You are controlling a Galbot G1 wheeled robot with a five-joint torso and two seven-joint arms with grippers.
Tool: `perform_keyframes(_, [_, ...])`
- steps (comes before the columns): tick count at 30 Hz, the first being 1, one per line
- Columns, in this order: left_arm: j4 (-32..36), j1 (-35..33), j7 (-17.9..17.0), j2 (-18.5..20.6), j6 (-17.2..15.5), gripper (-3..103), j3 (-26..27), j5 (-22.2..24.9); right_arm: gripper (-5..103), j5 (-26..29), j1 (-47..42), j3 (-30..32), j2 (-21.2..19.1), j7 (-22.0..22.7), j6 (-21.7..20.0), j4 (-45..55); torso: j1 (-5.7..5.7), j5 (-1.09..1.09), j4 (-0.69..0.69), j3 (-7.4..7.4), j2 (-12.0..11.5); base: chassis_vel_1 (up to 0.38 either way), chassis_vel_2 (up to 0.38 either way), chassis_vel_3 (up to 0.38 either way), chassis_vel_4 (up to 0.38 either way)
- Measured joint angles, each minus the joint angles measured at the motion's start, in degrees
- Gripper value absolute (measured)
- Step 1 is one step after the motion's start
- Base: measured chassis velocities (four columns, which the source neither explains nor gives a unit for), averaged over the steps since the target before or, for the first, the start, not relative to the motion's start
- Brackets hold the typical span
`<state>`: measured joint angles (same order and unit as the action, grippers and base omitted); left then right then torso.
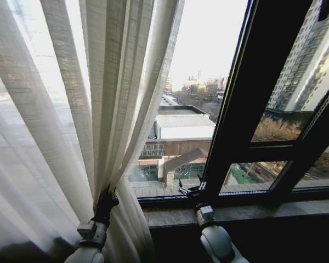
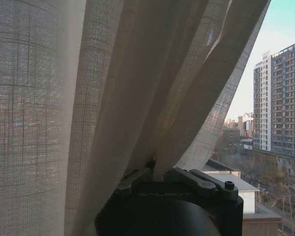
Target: Open the curtains by pulling them apart, changing their state from closed to fully open.
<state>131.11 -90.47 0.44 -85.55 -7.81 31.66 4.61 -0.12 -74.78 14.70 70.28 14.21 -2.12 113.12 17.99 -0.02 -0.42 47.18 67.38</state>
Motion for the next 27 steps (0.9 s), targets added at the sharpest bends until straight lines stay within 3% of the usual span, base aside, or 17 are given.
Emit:
perform_keyframes(10, [0.0, -0.1, 0.0, -0.1, 0.1, 0, 0.1, 0.0, 100, -0.8, 0.1, 0.2, -0.1, -0.2, -0.5, -0.4, 0.0, 0.09, -0.04, 0.01, 0.0, 0.049, 0.041, -0.041, -0.048])
perform_keyframes(19, [0.0, -0.3, 0.0, -0.1, 0.1, 0, 0.5, 0.0, 100, -1.0, 0.5, -0.4, 0.2, -0.2, -1.1, -1.0, 0.0, 0.0, -0.01, 0.0, 0.0, -0.006, -0.008, 0.013, 0.006])
perform_keyframes(27, [-0.3, -0.1, 0.0, -0.3, 0.2, 0, 0.5, 0.1, 100, -1.0, 1.0, -0.6, 0.1, -0.2, -0.9, -1.5, 0.0, 0.05, -0.02, 0.0, 0.0, 0.11, 0.086, -0.109, -0.091])
